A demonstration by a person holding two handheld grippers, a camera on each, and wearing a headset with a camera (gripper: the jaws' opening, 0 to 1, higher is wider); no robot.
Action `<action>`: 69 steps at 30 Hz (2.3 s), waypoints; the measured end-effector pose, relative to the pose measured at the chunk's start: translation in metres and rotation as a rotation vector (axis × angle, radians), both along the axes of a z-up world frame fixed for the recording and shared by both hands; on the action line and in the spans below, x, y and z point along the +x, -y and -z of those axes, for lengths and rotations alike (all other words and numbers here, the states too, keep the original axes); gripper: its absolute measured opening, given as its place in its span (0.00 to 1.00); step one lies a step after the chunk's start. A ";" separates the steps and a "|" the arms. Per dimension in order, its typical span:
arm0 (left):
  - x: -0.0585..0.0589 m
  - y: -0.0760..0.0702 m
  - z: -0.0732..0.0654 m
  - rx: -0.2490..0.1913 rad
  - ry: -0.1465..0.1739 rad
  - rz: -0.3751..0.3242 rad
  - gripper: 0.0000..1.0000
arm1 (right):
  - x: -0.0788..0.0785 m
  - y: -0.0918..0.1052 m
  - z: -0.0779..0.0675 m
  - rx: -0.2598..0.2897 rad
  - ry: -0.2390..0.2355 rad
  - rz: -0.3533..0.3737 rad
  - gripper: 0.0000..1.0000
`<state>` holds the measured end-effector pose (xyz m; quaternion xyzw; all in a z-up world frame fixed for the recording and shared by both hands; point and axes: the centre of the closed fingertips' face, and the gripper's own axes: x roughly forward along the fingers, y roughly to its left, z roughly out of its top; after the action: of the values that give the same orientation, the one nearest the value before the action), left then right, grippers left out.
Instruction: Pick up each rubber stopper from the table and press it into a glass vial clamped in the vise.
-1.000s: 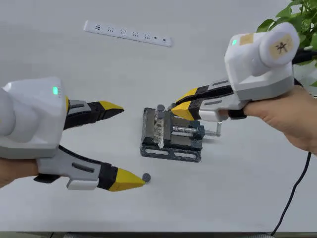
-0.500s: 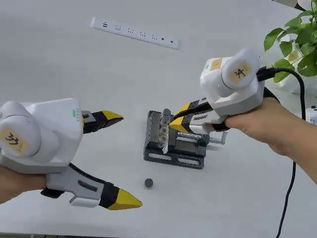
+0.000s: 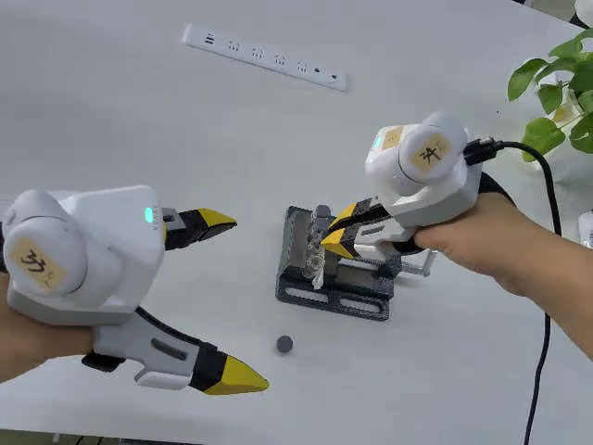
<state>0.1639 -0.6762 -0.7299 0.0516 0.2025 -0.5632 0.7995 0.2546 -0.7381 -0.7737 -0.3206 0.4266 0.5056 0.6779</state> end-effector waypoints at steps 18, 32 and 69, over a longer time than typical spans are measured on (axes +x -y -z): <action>-0.001 0.002 -0.001 -0.011 -0.007 -0.002 0.95 | -0.002 0.000 0.006 -0.030 -0.015 -0.031 0.05; 0.000 0.001 -0.001 -0.021 -0.011 -0.007 0.93 | -0.003 0.000 0.009 -0.094 0.015 -0.109 0.05; 0.001 -0.001 0.000 -0.030 -0.019 -0.023 0.91 | -0.004 -0.002 0.009 -0.148 0.096 -0.239 0.05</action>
<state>0.1652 -0.6754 -0.7297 0.0320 0.2025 -0.5573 0.8046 0.2507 -0.7366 -0.7825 -0.4418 0.3886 0.5342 0.6069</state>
